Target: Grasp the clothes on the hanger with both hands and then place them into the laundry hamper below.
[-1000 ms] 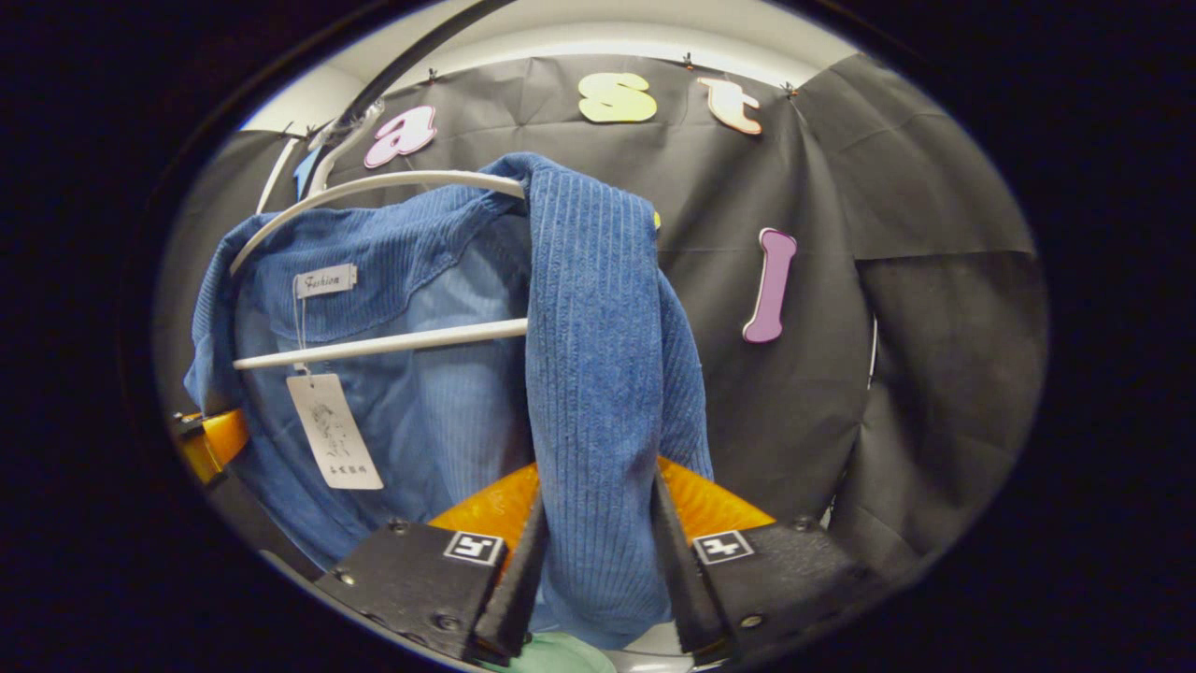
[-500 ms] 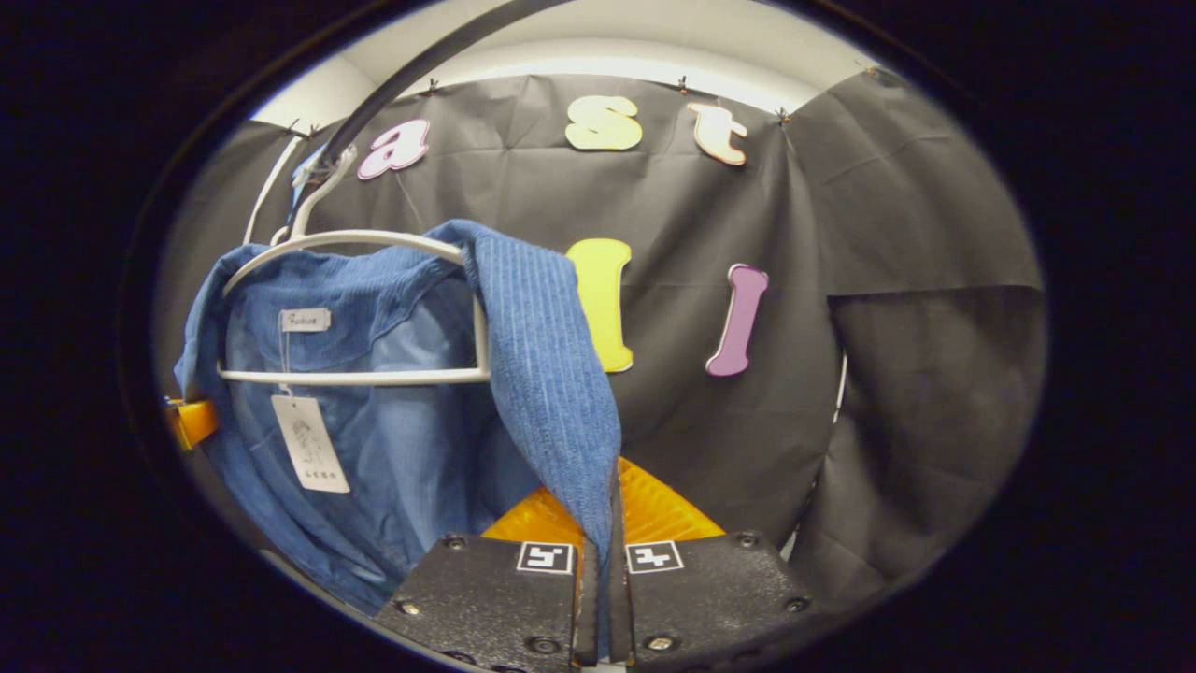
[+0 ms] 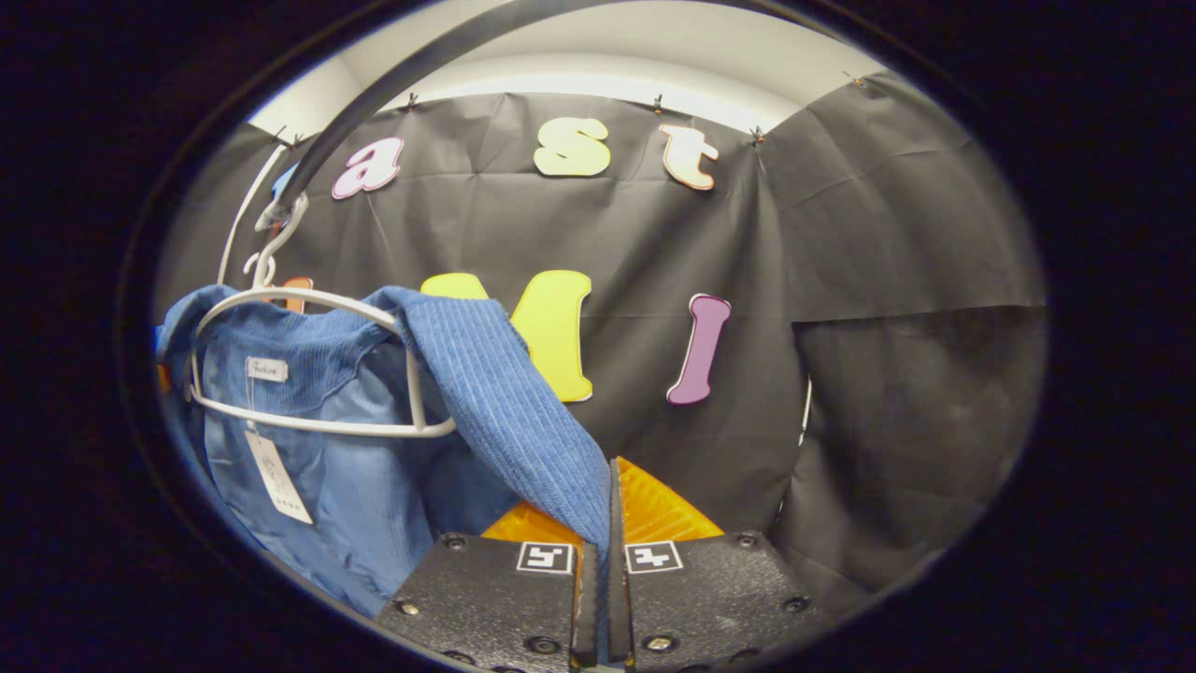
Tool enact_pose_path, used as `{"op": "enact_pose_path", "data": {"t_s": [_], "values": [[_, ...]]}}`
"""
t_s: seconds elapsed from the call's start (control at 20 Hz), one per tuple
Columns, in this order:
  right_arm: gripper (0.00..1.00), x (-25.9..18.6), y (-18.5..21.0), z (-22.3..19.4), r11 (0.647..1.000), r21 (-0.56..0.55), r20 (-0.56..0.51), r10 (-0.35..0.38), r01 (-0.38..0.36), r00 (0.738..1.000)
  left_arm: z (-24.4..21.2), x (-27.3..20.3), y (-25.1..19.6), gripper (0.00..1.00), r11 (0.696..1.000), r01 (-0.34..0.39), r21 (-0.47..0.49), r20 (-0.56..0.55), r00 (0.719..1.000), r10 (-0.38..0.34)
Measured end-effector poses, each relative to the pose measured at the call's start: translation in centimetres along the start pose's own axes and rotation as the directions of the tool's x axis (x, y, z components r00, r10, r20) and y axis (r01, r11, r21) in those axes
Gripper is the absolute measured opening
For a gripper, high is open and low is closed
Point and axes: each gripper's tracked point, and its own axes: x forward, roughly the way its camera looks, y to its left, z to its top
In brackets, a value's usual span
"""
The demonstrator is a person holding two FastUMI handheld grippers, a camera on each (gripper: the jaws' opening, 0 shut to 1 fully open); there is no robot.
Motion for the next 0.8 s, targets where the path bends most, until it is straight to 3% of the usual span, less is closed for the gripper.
{"op": "enact_pose_path", "data": {"t_s": [0.2, 0.3, 0.4, 0.55, 0.7, 0.75, 0.8], "values": [[0.06, 0.3, -0.2, 0.0, 1.000, 0.010, 0.010, -0.010, 0.010, 1.000, 1.8, 0.0, 2.0, 0.02, 1.000, 0.017, 0.014, 0.018, 1.000, -0.017], [0.06, 0.5, -0.6, 0.3, 1.000, 0.006, 0.027, -0.007, 0.006, 1.000, 2.3, 0.4, 2.6, 0.07, 0.999, 0.046, 0.007, 0.009, 0.999, -0.046], [0.06, 0.9, -0.9, 0.6, 1.000, -0.001, 0.046, 0.000, 0.000, 0.999, 2.3, 0.6, 3.0, 0.02, 0.995, 0.095, -0.004, -0.005, 0.995, -0.095], [0.06, 0.7, -1.2, 0.6, 0.999, 0.030, 0.055, 0.030, -0.032, 0.998, 2.6, 0.8, 3.5, 0.07, 0.986, 0.166, -0.034, -0.025, 0.986, -0.167], [0.06, 1.5, -1.3, 0.6, 0.997, 0.051, 0.062, 0.056, -0.059, 0.997, 3.3, 1.6, 3.8, 0.07, 0.976, 0.213, -0.042, -0.029, 0.976, -0.214], [0.06, 1.7, -1.2, 0.4, 0.996, 0.058, 0.061, 0.067, -0.070, 0.996, 3.5, 1.7, 3.9, 0.02, 0.974, 0.225, -0.034, -0.032, 0.974, -0.226], [0.06, 1.9, -1.2, 0.2, 0.994, 0.070, 0.059, 0.078, -0.082, 0.995, 3.6, 2.0, 3.9, 0.07, 0.971, 0.238, -0.034, -0.035, 0.970, -0.239]]}}
